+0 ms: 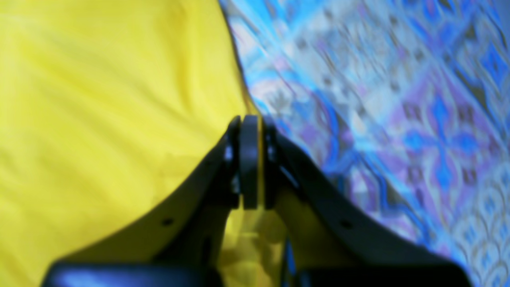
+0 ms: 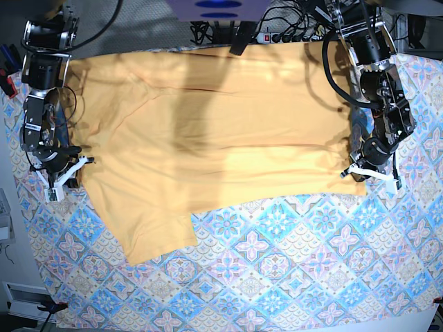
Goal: Fold the T-shirt properly
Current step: 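Hold the yellow shirt's side edges with both grippers, adjusting the right grip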
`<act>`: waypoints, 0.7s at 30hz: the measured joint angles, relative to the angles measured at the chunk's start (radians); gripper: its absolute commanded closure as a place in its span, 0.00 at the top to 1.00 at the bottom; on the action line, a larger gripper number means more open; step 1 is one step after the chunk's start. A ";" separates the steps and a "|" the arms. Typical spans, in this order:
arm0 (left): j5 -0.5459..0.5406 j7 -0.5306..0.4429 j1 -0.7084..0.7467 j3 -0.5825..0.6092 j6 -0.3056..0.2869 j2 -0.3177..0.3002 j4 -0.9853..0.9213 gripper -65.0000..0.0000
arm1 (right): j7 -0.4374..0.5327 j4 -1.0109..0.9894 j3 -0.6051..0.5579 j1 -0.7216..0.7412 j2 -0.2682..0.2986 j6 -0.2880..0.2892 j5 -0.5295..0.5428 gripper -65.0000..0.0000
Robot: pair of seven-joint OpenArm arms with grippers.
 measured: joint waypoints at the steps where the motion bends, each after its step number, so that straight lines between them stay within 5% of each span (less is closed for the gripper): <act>1: 0.000 -0.001 0.000 0.000 0.000 0.000 0.000 0.00 | 0.018 -0.016 0.000 0.005 -0.001 0.000 0.000 0.12; 7: -0.003 -0.004 -0.004 0.002 -0.001 0.034 0.000 0.00 | 0.062 -0.210 -0.130 0.138 -0.014 -0.004 -0.003 0.33; 21: 0.000 -0.008 0.001 0.000 0.000 0.029 0.000 0.00 | 0.221 -0.415 -0.227 0.235 -0.016 -0.008 -0.005 0.52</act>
